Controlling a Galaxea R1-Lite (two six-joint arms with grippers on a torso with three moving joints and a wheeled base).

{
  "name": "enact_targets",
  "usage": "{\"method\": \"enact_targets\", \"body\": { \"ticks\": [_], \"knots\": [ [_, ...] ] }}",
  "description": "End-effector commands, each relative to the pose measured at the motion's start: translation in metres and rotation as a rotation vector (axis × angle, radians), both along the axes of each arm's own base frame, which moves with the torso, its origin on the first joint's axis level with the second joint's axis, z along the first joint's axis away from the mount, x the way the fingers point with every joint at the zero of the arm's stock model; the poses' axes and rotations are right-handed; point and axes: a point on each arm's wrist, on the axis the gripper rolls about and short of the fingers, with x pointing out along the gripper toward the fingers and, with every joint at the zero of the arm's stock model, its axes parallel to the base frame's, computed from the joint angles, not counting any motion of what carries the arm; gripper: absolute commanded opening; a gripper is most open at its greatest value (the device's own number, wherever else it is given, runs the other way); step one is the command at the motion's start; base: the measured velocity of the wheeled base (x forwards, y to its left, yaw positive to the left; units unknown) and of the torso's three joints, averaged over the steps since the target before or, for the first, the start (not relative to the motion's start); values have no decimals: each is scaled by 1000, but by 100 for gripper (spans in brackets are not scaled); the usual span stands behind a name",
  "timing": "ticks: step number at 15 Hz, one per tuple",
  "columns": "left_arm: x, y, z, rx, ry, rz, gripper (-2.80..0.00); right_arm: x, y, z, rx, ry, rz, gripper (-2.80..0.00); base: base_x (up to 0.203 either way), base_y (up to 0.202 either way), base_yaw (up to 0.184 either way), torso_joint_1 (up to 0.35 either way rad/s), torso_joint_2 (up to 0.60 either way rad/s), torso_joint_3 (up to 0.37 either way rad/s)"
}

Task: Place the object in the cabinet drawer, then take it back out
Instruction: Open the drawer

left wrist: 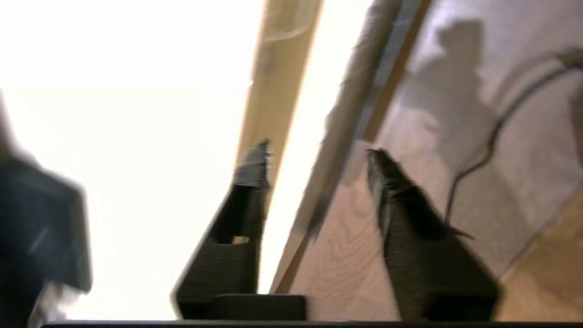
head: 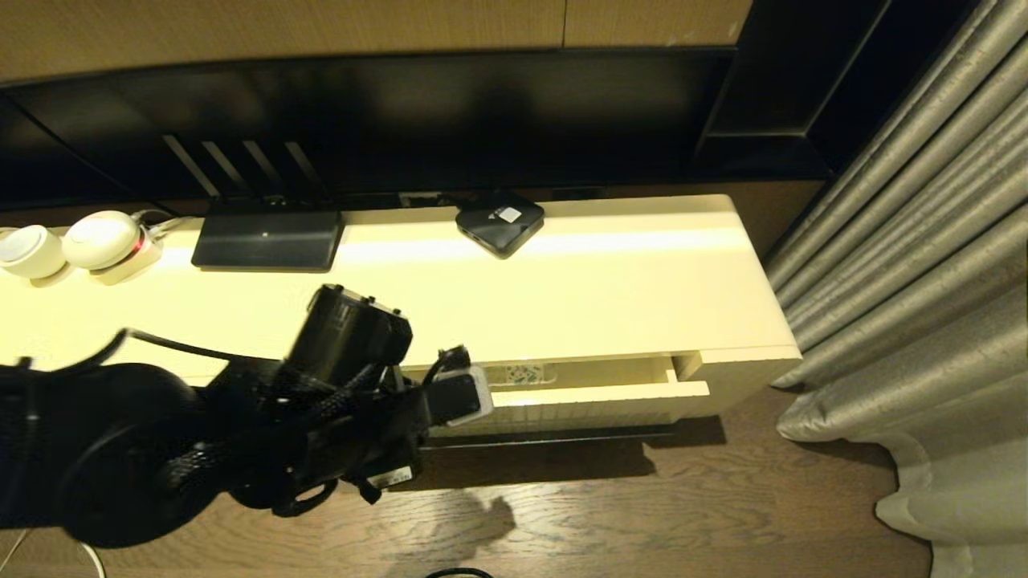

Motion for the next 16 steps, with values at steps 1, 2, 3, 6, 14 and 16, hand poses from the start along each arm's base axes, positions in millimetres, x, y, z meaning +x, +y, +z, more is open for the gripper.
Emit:
{"method": "enact_targets", "body": {
  "ticks": [1, 2, 3, 6, 14, 16],
  "knots": [
    [-30, 21, 44, -68, -155, 101, -280, 0, 0, 0, 0, 1, 1, -280, 0, 0, 0, 0, 0, 0],
    [-33, 26, 49, -52, -185, 162, -280, 0, 0, 0, 0, 1, 1, -280, 0, 0, 0, 0, 0, 0],
    [-34, 28, 53, -35, -211, 210, -280, 0, 0, 0, 0, 1, 1, -280, 0, 0, 0, 0, 0, 0],
    [-34, 35, 66, 121, -284, 432, -280, 0, 0, 0, 0, 1, 1, -280, 0, 0, 0, 0, 0, 0],
    [-1, 15, 67, 129, -257, 540, -280, 0, 0, 0, 0, 1, 1, -280, 0, 0, 0, 0, 0, 0],
    [-2, 3, 77, -22, -294, 561, -280, 0, 0, 0, 0, 1, 1, -280, 0, 0, 0, 0, 0, 0]
  ]
}}
